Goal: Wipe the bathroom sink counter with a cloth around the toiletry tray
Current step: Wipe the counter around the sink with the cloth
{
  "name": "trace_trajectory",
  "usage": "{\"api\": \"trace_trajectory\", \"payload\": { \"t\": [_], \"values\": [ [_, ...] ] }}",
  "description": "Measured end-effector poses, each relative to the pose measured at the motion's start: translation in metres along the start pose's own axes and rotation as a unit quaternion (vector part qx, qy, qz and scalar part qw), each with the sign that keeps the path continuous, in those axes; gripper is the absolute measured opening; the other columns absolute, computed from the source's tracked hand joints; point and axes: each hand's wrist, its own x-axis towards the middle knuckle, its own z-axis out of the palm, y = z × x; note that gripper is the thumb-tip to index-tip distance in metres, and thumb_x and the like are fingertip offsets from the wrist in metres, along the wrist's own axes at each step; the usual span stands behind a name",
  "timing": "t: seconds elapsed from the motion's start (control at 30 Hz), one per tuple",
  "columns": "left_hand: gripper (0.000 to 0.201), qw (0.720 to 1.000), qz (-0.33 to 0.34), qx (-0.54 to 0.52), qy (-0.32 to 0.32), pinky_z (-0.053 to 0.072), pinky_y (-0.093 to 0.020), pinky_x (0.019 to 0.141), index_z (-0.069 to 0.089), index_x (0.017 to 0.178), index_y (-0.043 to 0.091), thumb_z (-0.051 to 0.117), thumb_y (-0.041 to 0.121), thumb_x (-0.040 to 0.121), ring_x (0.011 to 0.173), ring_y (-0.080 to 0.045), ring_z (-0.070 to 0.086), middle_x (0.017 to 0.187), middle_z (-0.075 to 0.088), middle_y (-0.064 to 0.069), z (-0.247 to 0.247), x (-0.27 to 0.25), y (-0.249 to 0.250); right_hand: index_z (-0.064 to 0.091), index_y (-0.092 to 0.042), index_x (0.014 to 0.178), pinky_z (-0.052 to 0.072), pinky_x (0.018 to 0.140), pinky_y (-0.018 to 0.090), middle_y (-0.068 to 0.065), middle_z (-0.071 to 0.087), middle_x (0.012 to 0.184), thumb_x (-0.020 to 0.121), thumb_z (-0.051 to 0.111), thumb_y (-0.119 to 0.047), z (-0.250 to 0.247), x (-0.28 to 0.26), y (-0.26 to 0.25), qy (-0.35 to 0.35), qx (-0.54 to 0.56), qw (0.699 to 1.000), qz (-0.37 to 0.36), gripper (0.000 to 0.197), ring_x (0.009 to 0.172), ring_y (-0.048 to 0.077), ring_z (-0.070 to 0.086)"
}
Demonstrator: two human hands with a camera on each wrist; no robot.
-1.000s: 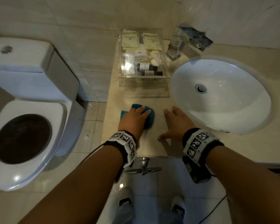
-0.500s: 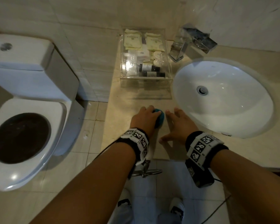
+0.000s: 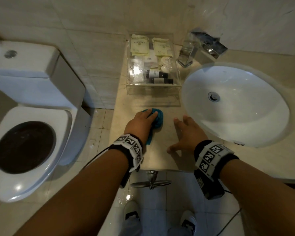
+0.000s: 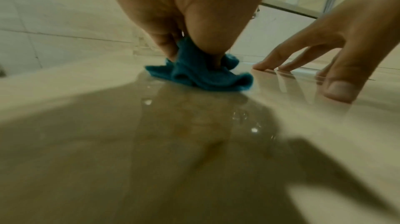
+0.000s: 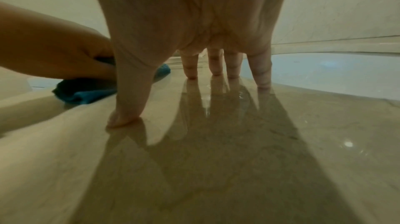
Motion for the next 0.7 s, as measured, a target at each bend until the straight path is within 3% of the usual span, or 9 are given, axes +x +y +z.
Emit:
{"api": "trace_trajectory", "payload": {
  "t": [0.13,0.23,0.37,0.47,0.53,0.6,0.7],
  "values": [
    [0.06,0.999,-0.044,0.026,0.012,0.019,-0.036,0.116,0.016,0.151,0.02,0.042,0.028,0.098,0.144,-0.025,0.016,0.159,0.012,-0.006,0.004,0.006,0.036,0.004,-0.03,0.149,0.02,0.117,0.046,0.004,-0.001,0.158,0.056,0.077,-0.061,0.003,0.003,0.001,0.009,-0.005,1.0,-0.003,0.122,0.146,0.025,0.001],
    [0.053,1.0,-0.01,0.011,-0.002,0.017,-0.039,0.118,0.026,0.149,0.021,0.037,0.036,0.099,0.145,-0.023,0.014,0.158,0.017,-0.004,0.008,-0.003,0.047,0.005,-0.029,0.149,0.022,0.116,0.046,0.006,0.001,0.157,0.059,0.077,-0.057,0.003,0.003,0.001,0.017,-0.002,1.0,-0.011,0.118,0.146,0.026,0.004],
    [0.051,0.997,0.004,0.063,-0.042,0.019,-0.036,0.117,0.026,0.149,0.02,0.04,0.021,0.1,0.145,-0.024,0.016,0.159,0.014,-0.003,-0.001,0.005,0.03,0.004,-0.031,0.149,0.02,0.117,0.046,0.005,0.0,0.157,0.054,0.078,-0.062,0.0,0.002,0.001,0.005,0.001,1.0,-0.005,0.124,0.146,0.025,0.003],
    [0.056,0.994,-0.103,0.023,-0.015,0.027,-0.038,0.114,0.028,0.148,0.02,0.049,0.012,0.096,0.143,-0.025,0.021,0.158,0.015,-0.005,-0.017,0.018,0.008,0.004,-0.03,0.149,0.02,0.117,0.046,0.004,-0.001,0.157,0.053,0.078,-0.063,0.002,0.002,0.003,-0.003,0.001,1.0,-0.007,0.125,0.146,0.026,0.002],
    [0.059,0.991,-0.127,0.037,-0.015,0.034,-0.042,0.11,0.03,0.146,0.019,0.054,0.008,0.093,0.141,-0.028,0.025,0.156,0.019,-0.008,-0.023,0.023,0.007,0.004,-0.03,0.148,0.019,0.117,0.047,0.004,-0.002,0.157,0.053,0.078,-0.062,0.001,0.003,0.003,-0.003,0.004,1.0,-0.007,0.125,0.145,0.027,0.002],
    [0.06,0.993,-0.098,0.054,-0.03,0.034,-0.042,0.108,0.027,0.147,0.018,0.052,0.008,0.093,0.141,-0.03,0.024,0.157,0.015,-0.008,-0.021,0.022,0.02,0.004,-0.031,0.148,0.02,0.117,0.048,0.003,-0.003,0.157,0.052,0.079,-0.062,0.001,0.004,0.002,-0.005,0.003,1.0,-0.001,0.126,0.145,0.026,0.001],
    [0.053,0.996,-0.003,0.06,-0.061,0.03,-0.038,0.11,0.026,0.149,0.022,0.041,0.011,0.099,0.142,-0.027,0.023,0.159,0.012,-0.005,-0.004,0.014,0.044,0.003,-0.032,0.148,0.021,0.116,0.049,0.005,-0.003,0.157,0.052,0.078,-0.062,0.003,0.006,0.001,0.004,0.005,1.0,-0.004,0.126,0.146,0.027,0.0]
  ]
}}
